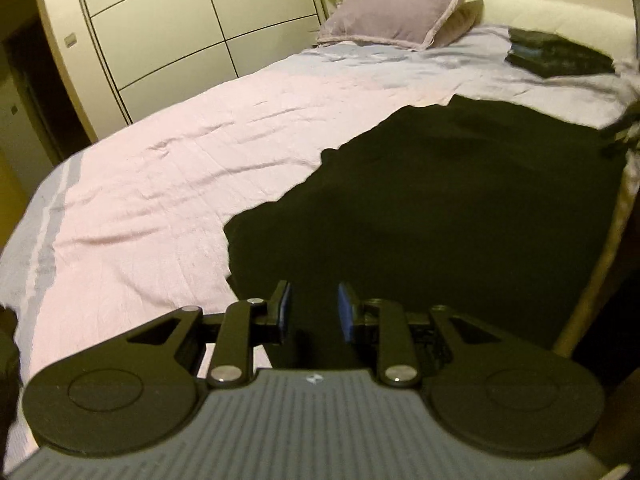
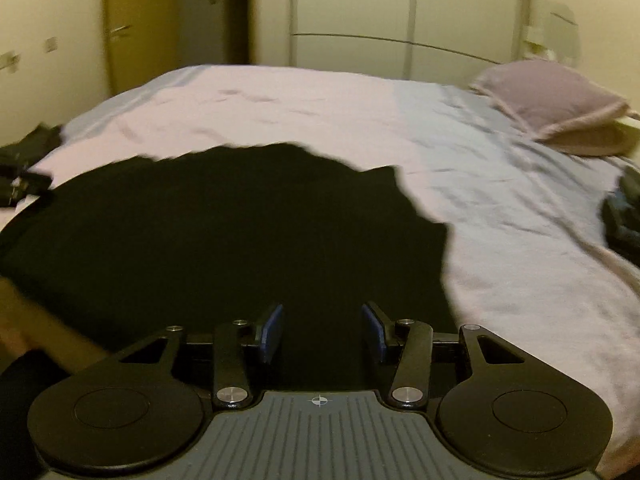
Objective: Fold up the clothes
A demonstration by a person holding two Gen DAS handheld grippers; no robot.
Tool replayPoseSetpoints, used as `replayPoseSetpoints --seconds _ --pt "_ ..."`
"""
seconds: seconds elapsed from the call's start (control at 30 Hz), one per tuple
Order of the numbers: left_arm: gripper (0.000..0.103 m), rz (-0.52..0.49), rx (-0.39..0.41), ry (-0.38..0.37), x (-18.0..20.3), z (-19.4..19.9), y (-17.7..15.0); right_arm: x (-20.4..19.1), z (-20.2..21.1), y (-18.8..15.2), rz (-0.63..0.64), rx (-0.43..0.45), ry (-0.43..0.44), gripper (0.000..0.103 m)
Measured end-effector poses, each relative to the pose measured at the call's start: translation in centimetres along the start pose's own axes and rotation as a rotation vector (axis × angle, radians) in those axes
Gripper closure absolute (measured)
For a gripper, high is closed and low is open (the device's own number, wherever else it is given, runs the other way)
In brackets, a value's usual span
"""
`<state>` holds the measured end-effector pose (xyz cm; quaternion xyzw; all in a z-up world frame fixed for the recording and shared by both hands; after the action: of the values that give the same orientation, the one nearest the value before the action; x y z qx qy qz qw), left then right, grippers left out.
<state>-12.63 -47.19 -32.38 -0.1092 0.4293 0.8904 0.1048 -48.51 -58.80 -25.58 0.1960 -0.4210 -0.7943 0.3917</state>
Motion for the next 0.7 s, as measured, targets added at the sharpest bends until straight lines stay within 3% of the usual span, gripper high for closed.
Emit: replayPoseSetpoints --seconds 0.13,0.27,0.4,0.7 --pt "0.08 0.01 -0.031 -0.002 0.9 0.6 -1.5 0.1 -0.6 -1.3 -0.039 -0.026 -0.009 0.056" --pt "0.081 0.019 -0.061 -0.003 1.6 1.1 -2.9 -0.6 1.1 -0.4 -0.032 0.028 -0.005 0.056" --pt "0.082 0.019 -0.075 0.004 1.8 1.0 -2.9 -1.7 -0.1 -2.0 0.051 -0.044 0.035 0.054" --pt "0.082 0.023 -0.078 0.031 1.9 1.4 -3.1 -2.1 0.1 -2.4 0.03 -0.035 0.003 0.047"
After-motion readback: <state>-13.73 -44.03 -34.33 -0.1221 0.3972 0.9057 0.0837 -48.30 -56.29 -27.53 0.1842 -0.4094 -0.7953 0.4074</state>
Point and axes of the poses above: each gripper's, at about its wrist camera, not at the fingertips, and z roughly against the way its jaws point, x to its right, y to its top, the point moved 9 cm from there along -z, roughly the way its jaws point, and after that the axes turned 5 degrees about x, right-handed, at the moved point
